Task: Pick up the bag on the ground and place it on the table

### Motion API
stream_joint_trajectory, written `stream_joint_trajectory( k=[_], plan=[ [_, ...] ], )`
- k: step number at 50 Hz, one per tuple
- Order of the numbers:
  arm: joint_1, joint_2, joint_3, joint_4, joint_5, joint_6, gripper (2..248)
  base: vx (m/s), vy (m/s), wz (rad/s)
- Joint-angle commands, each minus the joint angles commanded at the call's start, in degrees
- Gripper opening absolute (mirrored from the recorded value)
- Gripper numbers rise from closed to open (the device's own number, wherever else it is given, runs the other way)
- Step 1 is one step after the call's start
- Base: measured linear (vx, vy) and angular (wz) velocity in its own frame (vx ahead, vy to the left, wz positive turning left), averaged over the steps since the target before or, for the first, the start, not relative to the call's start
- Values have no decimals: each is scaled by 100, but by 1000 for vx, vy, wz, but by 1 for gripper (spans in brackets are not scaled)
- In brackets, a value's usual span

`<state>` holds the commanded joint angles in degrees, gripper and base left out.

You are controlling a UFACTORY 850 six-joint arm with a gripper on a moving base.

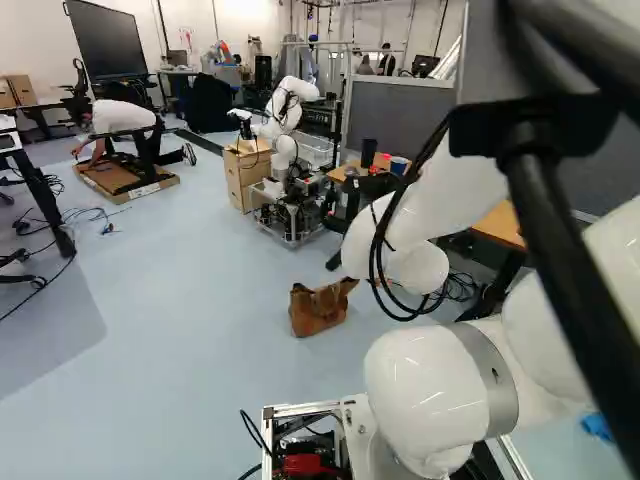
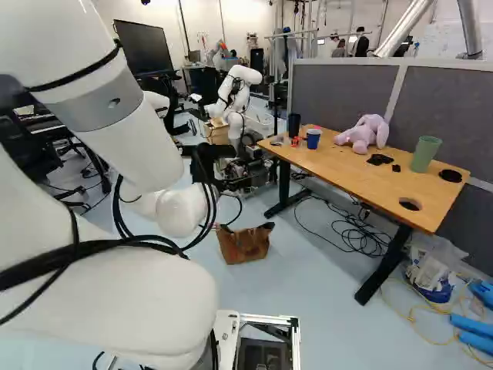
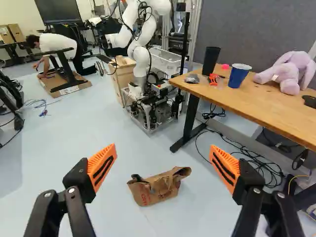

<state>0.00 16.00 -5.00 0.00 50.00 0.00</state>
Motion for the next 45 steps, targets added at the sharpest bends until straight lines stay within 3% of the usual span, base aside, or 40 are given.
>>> stream_joint_trajectory(
  k=[45],
  plan=[
    [0,0,0,0,0,0,247,114,5,6]
  ],
)
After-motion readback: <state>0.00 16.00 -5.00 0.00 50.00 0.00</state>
